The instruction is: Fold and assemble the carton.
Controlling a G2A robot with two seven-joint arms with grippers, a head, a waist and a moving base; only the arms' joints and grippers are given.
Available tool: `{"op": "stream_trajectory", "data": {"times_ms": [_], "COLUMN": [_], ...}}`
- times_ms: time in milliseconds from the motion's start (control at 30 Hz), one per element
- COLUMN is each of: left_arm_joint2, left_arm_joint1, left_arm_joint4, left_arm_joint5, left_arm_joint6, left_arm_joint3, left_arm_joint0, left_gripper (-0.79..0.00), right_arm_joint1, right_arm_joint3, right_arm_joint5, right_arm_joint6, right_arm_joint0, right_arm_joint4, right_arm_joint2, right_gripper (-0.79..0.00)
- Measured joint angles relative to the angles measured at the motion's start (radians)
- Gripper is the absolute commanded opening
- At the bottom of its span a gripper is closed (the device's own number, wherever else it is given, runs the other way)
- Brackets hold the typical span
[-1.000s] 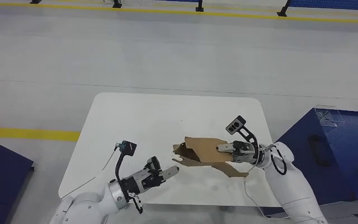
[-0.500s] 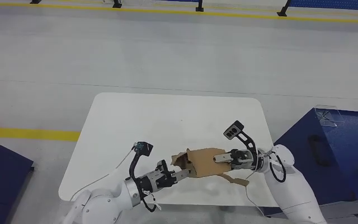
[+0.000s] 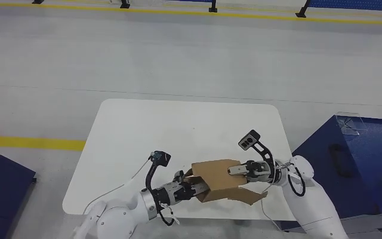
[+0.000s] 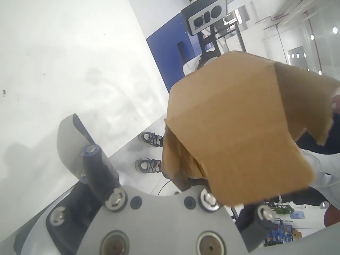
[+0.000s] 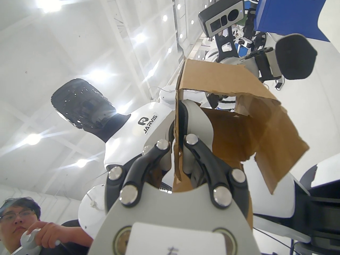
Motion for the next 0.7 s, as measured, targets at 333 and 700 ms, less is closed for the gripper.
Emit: {"op": "stream_trajectory", "data": {"times_ms": [333,700], "left_arm_joint2": [-0.188,-0.126], "left_arm_joint1": [0.016,0.016], "left_arm_joint4": [-0.129,-0.087], "left_arm_joint5": [-0.097,-0.108], "left_arm_joint6": [0.078,0.032], "left_arm_joint3": [-0.059,-0.035], "left_arm_joint0": [0.113,0.084], "left_gripper": [0.0,0.0], "right_arm_joint1": [-0.016,-0.016], "right_arm_joint3": [0.1,0.062], "right_arm_joint5": [0.174,0.246], "right_arm_joint6": [-0.013,0.019], "right_arm_joint0": [0.058,0.05], "right_arm_joint4": [0.237,0.217], "right_arm_joint2": [-0.002,-0.042], "right_gripper": [-0.785,-0.785]}}
